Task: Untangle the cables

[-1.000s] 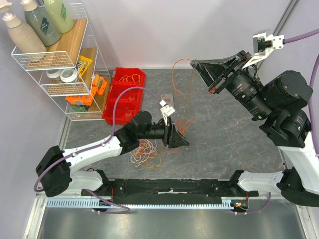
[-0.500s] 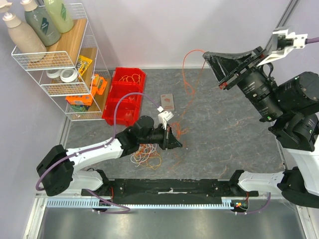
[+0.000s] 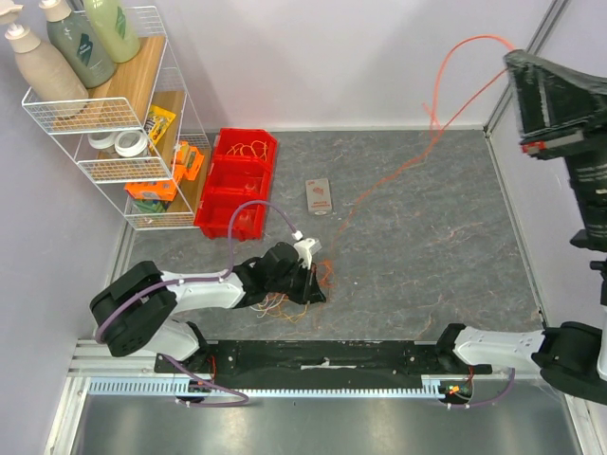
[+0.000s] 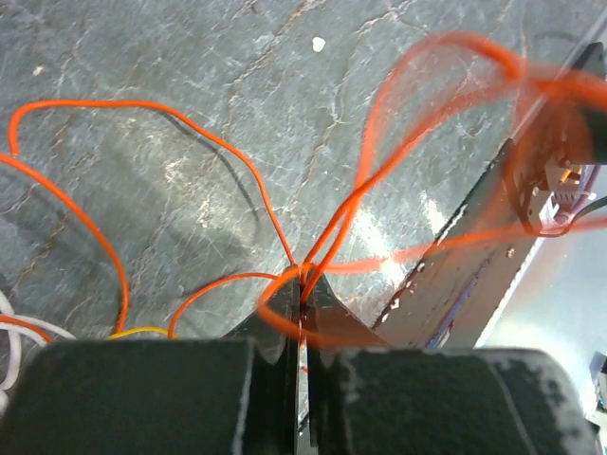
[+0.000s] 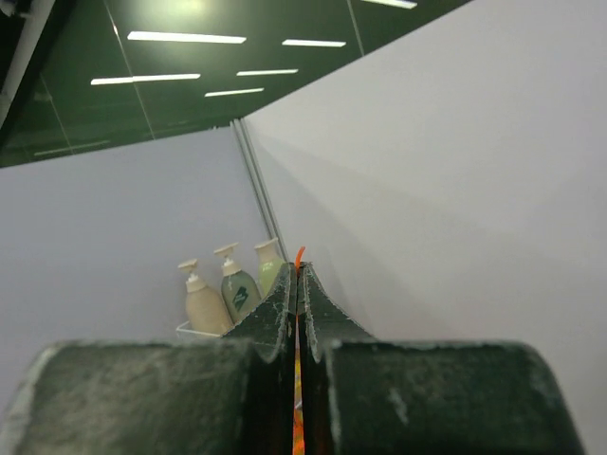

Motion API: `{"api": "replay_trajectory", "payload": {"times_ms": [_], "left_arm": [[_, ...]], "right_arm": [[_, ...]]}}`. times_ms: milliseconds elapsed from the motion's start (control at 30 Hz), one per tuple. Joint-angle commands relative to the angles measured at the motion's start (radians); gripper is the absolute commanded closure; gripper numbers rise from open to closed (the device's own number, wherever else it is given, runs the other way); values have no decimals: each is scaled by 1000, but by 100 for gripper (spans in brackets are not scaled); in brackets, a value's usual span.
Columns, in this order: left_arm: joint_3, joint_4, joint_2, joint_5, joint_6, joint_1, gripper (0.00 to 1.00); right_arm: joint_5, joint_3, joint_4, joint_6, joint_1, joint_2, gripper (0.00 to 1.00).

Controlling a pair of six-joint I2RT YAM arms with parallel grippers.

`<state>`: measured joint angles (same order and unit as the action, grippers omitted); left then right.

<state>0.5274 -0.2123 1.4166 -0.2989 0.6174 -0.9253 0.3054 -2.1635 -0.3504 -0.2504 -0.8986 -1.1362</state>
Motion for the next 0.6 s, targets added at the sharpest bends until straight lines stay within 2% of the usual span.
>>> {"api": "replay_trajectory", "payload": {"times_ms": [0,267,367,400,467,567], "left_arm": [[-6,-56,16,35,18,-3,98],[-35,-22,25,76,16,-3,98],[-20,4,12,47,-2,-3,96],[-11,7,-2,32,-8,-3,91],[3,7,-45,5,-21,-4,70],[42,57,-148,-2,-54,-3,43]], "right_arm": [[21,-24,64,63,3,10,100],[97,-78,109,172,3,29,100],[90,-11,129,175,3,59,100],[93,34,129,171,3,78,100],[112,157,134,162,3,111,100],[165,368,133,142,3,168,100]]}}
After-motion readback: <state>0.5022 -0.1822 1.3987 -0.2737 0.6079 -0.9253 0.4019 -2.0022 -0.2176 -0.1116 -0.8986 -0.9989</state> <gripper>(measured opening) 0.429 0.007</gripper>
